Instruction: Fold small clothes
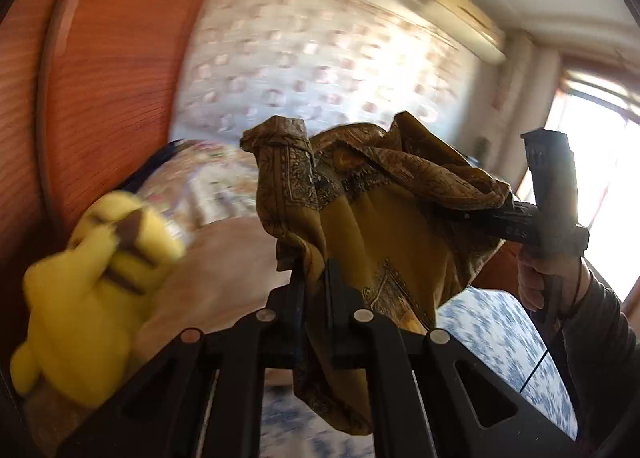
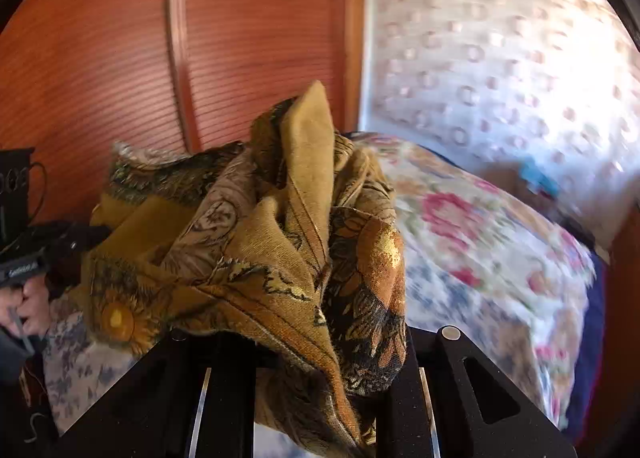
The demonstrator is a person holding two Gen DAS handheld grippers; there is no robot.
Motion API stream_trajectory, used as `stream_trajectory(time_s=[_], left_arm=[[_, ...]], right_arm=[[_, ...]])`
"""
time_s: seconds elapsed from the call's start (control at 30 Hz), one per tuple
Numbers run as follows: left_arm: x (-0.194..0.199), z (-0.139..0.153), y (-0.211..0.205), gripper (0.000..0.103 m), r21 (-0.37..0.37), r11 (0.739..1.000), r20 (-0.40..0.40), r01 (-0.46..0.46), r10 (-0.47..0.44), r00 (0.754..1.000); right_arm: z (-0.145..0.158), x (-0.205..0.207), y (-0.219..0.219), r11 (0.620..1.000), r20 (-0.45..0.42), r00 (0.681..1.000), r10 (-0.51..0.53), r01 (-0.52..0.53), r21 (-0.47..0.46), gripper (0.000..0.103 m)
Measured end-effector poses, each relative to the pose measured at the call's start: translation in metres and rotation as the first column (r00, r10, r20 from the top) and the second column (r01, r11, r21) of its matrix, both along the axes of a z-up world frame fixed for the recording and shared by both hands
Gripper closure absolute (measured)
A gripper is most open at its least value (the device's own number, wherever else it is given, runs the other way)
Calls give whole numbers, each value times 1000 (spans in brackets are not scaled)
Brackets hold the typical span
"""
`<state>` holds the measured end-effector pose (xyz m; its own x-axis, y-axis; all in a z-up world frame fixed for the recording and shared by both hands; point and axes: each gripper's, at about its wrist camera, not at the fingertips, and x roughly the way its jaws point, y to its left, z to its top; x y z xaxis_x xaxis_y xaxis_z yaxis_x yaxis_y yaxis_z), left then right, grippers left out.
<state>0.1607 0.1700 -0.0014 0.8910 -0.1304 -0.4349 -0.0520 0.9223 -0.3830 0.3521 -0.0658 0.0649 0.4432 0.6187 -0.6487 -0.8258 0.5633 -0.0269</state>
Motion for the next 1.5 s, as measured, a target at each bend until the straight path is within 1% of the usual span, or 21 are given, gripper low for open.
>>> stream_trajectory(time_s=[0.1,0.23,0.27,0.4,0.47,0.5,0.57,0.67,0.73,0.87,0.9,0.97,1.0,1.13,1.2,1.23,1.3,1.33,1.37,1.43,1.5], left_arm=[[-5,-21,15,99,-34,998,-24,-45,44,999],[-7,-51,16,99,-66,996,-71,-66,61,996],[-6,-59,16,99,-70,995,-82,-66,61,995],[-10,-67,15,99,-69,995,-109,-78,70,992],[-8,-70,17,99,-57,995,-132,-83,75,988],[-7,-73,17,99,-46,995,-144,-83,76,987],[-7,-76,17,99,-28,996,-161,-82,76,984],[-9,-79,20,99,-21,997,-173,-81,76,982],[-7,-78,19,99,-20,996,-179,-82,77,981],[-3,-77,20,99,0,996,-198,-86,84,977],[-3,-76,20,98,4,996,-199,-85,85,976],[-4,-73,18,92,19,996,-202,-89,91,975],[-4,-72,16,91,38,995,-203,-90,96,974],[-4,-68,15,77,98,991,-194,-86,104,976],[-10,-63,13,70,139,986,-178,-86,111,978],[-13,-61,10,63,153,984,-173,-89,116,978],[-21,-56,7,58,180,979,-154,-98,126,980],[-25,-52,5,52,195,976,-144,-100,129,981],[-27,-48,2,50,207,973,-133,-102,131,982],[-31,-42,-1,50,222,970,-124,-103,132,983],[-34,-37,-7,49,245,966,-124,-86,119,985]], right_arm=[[-12,14,61,995,-30,998,48,-50,-85,89],[-25,27,119,984,-35,993,112,-115,-138,90],[-26,30,127,982,-37,992,119,-123,-144,90],[-39,48,161,974,-72,989,131,-142,-174,89],[-51,55,177,970,-88,988,124,-140,-201,86],[-53,56,178,970,-88,990,107,-123,-211,84],[-61,65,183,973,-90,994,64,-82,-215,64],[-55,84,179,991,-84,996,-1,-10,-134,51],[-43,104,177,994,-81,994,-79,72,-82,44],[-20,125,171,982,-31,982,-187,187,4,44],[-17,125,170,981,-23,980,-195,195,8,44],[-19,120,169,988,-35,987,-156,156,11,44],[-22,119,168,990,-42,989,-139,139,4,44],[-38,99,161,996,-46,995,-91,90,-22,44],[-44,84,154,997,-41,996,-76,75,-20,44],[-48,79,151,998,-40,997,-68,68,-16,44],[-57,76,148,998,-43,997,-62,61,-6,43],[-63,80,150,998,-55,996,-68,67,-5,43],[-68,84,151,997,-73,995,-74,74,-4,43],[-89,99,156,996,-152,984,-89,86,-25,43],[-103,105,159,993,-185,976,-114,107,-47,43]])
